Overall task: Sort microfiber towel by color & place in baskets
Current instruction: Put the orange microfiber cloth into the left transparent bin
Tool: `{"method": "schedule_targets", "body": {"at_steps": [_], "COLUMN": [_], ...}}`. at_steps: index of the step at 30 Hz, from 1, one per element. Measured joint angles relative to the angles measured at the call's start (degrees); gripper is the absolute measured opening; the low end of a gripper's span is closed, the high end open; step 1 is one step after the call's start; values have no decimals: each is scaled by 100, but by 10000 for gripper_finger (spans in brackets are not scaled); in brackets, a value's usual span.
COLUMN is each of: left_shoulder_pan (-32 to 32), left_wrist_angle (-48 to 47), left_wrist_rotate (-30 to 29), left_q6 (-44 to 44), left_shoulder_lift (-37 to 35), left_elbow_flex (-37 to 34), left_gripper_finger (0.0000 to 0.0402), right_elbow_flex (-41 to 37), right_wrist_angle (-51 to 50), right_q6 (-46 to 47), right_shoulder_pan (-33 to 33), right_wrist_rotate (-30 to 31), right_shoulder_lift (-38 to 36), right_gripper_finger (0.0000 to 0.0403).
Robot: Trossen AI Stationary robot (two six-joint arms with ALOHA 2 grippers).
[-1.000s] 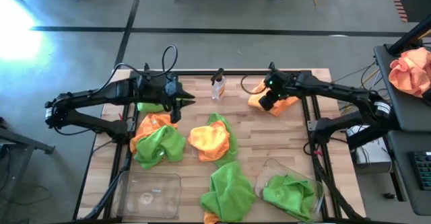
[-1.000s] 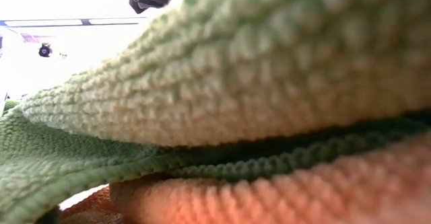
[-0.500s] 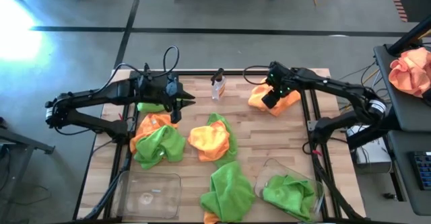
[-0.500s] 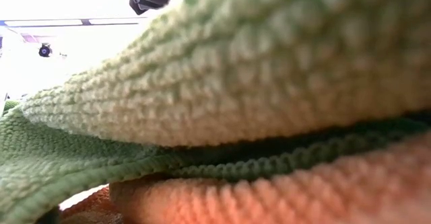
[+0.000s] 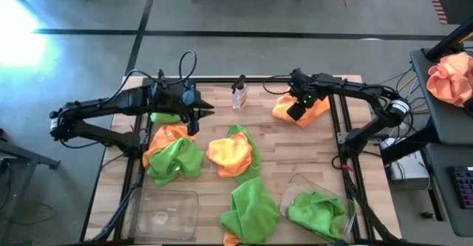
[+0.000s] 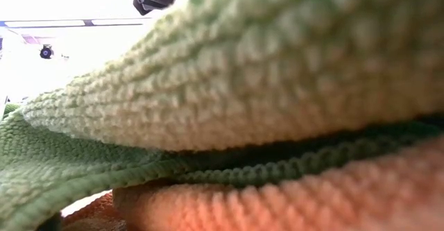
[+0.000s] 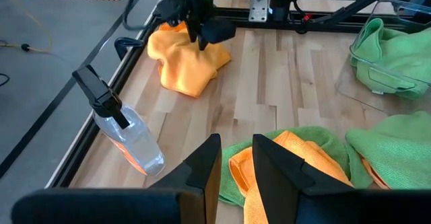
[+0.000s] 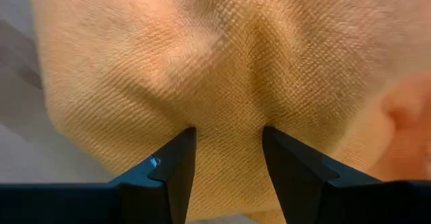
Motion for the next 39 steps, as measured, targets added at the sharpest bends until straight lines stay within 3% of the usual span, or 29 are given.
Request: {"method": "schedule_targets", "body": {"at_steps": [10,21,35,39], "left_shoulder_pan": [0,0,0,0], "left_wrist_angle": [2,2,0,0], "left_wrist_rotate": [3,4,4,6], "left_q6": [-92,-97,-97,-96], "left_shoulder_lift": [0,0,-2,-2], "left_elbow_flex": [0,-2,-4,-4], "left_gripper_finger": [70,70,70,70], "right_elbow_flex": [9,9,9,7], "right_wrist_angle": [47,234,273,272], "right_q6": [-101,-201,-134,-41], "right_shoulder_pan": [-2,-2,0,0], "right_wrist_rotate": [2,0,-9,-15], "right_shoulder_lift": [667,753,755,755], "right_gripper_finger": [176,169,32,12]}}
